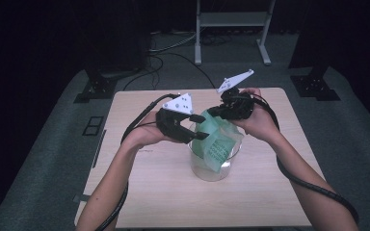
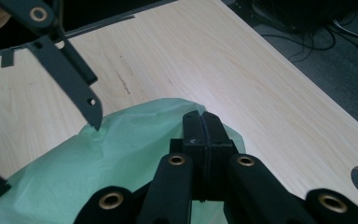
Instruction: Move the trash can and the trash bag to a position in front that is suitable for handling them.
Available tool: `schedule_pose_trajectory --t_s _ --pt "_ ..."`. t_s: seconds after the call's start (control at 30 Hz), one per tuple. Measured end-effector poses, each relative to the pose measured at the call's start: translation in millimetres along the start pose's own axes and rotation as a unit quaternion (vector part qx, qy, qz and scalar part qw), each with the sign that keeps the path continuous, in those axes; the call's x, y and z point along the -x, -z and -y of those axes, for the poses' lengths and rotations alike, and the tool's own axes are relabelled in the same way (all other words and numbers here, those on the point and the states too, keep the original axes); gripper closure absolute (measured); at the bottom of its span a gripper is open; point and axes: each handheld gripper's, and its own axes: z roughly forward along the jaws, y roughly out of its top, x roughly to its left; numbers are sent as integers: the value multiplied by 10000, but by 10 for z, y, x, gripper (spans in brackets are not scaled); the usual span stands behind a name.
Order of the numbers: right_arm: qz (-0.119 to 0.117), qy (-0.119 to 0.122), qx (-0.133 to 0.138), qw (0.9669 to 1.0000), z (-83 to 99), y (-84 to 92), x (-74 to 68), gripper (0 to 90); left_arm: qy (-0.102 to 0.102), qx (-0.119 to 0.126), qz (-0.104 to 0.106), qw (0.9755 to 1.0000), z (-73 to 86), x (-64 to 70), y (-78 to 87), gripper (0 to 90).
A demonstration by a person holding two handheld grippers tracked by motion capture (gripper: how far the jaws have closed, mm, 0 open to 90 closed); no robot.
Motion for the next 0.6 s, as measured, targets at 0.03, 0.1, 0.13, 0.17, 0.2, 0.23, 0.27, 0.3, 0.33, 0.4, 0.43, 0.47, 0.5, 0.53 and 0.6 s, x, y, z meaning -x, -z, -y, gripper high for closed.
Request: schedule_pose_trajectory --t_s 0.03,0.1,0.13,0.17,0.2,0.23,0.27,0.3,0.33,0.4,0.43,0.47,0.5,0.53,0.6 --pt "32 -27 -29 10000 -9 -7 5 900 -9 28 26 10000 -4 5 3 436" --pt "55 -61 -41 10000 -24 -29 21 900 -8 32 26 10000 -13 9 8 435" --pt "54 -93 -45 9999 -30 -37 24 900 -13 45 39 10000 -19 9 11 432" --pt "64 -113 -45 9999 -36 -43 29 900 -25 37 34 10000 -25 9 14 431" --pt "59 -118 -35 9999 -41 -50 32 900 -20 39 27 10000 -33 8 14 431" --pt "63 -128 -16 9999 -48 -56 32 900 -17 41 17 10000 -39 9 9 431" --pt "54 -150 -11 9999 -54 -59 29 900 -17 41 17 10000 -39 9 9 431" --pt "40 -149 -1 9999 -60 -63 26 900 14 -53 -78 10000 -51 4 -1 431" --pt "13 -181 8 9998 -68 -65 16 900 71 -75 -131 9999 -53 -4 -12 428" --pt "-6 -144 23 9999 -85 -70 1 900 113 -101 -205 9997 -53 -12 -22 435" --pt "-22 -130 36 9999 -93 -72 -8 900 123 -207 -357 9991 -47 -25 -40 458" --pt "-32 -123 40 9999 -101 -73 -19 900 136 -213 -395 9989 -41 -33 -45 487" --pt "-41 -110 37 9999 -108 -75 -27 900 154 -227 -423 9987 -37 -36 -46 525" --pt "-51 -117 30 9999 -113 -77 -34 898 143 -266 -485 9984 -33 -40 -48 573" --pt "-87 -83 60 9999 -120 -80 -43 892 141 -315 -523 9980 -17 -43 -57 697"
